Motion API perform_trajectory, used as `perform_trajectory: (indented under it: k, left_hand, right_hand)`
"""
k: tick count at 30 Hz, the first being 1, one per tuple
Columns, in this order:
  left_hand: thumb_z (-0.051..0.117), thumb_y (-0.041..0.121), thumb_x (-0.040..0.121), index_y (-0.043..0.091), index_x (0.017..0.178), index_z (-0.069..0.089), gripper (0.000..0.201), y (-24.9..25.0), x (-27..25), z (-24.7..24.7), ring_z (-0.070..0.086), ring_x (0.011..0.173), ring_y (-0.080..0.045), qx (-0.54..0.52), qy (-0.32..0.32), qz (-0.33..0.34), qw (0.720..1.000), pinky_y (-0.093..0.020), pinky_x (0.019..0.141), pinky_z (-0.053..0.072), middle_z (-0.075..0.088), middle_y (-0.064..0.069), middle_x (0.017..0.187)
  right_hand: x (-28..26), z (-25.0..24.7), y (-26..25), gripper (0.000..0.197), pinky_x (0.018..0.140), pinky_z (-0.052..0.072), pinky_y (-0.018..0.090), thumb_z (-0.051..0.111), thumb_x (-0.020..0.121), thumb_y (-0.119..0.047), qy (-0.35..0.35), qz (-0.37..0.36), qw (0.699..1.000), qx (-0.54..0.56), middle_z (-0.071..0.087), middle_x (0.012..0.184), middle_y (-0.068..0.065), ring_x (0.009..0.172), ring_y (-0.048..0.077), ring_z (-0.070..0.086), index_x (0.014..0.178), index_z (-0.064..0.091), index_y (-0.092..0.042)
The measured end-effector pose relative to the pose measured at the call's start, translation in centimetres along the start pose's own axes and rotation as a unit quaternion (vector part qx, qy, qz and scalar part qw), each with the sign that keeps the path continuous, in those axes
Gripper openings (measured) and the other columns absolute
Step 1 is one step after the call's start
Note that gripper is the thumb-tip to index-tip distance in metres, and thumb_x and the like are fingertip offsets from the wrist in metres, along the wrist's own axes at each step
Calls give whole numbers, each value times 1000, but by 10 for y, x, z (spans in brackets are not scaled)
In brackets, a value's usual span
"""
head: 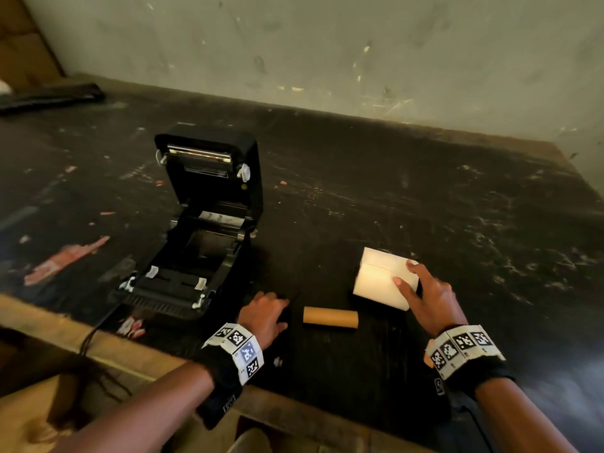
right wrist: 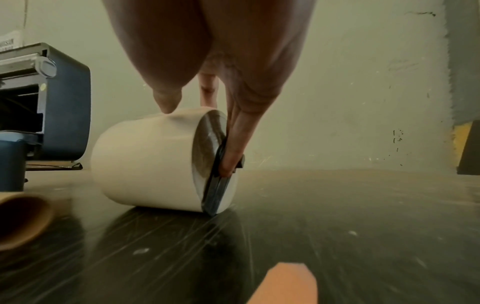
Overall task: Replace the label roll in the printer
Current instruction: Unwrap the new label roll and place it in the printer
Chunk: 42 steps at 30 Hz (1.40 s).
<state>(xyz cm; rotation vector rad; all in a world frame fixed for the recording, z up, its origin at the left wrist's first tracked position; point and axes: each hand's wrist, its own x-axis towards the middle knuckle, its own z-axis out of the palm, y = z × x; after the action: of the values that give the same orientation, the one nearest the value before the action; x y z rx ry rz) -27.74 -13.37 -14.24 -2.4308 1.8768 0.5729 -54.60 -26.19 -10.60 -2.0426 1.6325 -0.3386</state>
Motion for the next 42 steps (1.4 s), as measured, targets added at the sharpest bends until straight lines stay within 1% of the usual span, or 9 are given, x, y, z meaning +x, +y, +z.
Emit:
perform_trajectory:
  k: [8,14,18,21,23,25,30,38,42]
  left_hand:
    - [61,11,81,15,120,51,40,-11,21,7,49,114,-31,-74,58,-7,996,-41,94,45,54,-14,120]
    - [76,17,71,11,114,52,50,-16,34,-4,59,100,-26,-165,7,-64,984,-32,83,47,61,-10,107]
    - [81,20,64,16,90,67,30,-15,48,-16,63,91,-23,-135,-9,-39,990,-32,81,52,67,-7,96]
    - [81,23,64,20,75,66,19,-8,65,-31,64,86,-21,-136,-9,-28,990,-31,78,52,63,-4,85]
    - [78,23,69,14,79,68,16,4,78,-42,66,84,-24,-146,8,-10,989,-32,78,52,64,-6,81]
    - [74,20,74,13,92,68,21,19,86,-50,66,84,-23,-170,29,13,985,-36,81,55,69,-9,92]
    - [70,9,77,16,124,53,50,62,105,-56,65,87,-22,-234,14,70,970,-38,83,55,65,-10,107]
    - [71,6,74,20,127,52,57,80,112,-47,66,92,-20,-257,-15,126,958,-38,86,55,67,-10,110]
    - [68,1,77,15,129,48,57,80,107,-44,65,84,-14,-265,-47,150,951,-27,76,54,63,-9,115]
  right_hand:
    - [-13,4,4,51,93,51,45,51,91,-42,24,-43,999,6,58,123,20,108,32,59,137,37,-23]
    - [-14,3,3,54,92,51,42,53,91,-40,14,-43,999,6,55,124,18,106,29,59,139,35,-24]
    - [-12,0,3,53,94,49,40,55,89,-42,13,-42,999,25,55,127,17,109,28,57,137,38,-24]
    - [-11,-1,2,52,98,46,40,56,89,-41,12,-39,999,37,52,132,16,116,29,55,136,40,-24]
    - [-10,-2,1,52,99,46,40,55,89,-41,13,-37,998,41,51,134,15,118,28,54,137,39,-25]
    - [-10,-2,1,52,101,46,40,55,90,-41,7,-37,998,43,50,136,14,120,27,53,137,39,-25]
    - [-7,-3,2,51,100,45,37,53,90,-42,2,-36,998,44,50,136,11,119,24,53,137,37,-27]
    - [6,-8,3,49,98,46,39,53,90,-46,-10,-7,998,53,52,134,7,117,23,54,134,39,-31]
    - [7,-9,1,49,99,46,39,54,89,-46,-9,-3,998,57,52,134,6,117,22,53,134,39,-30]
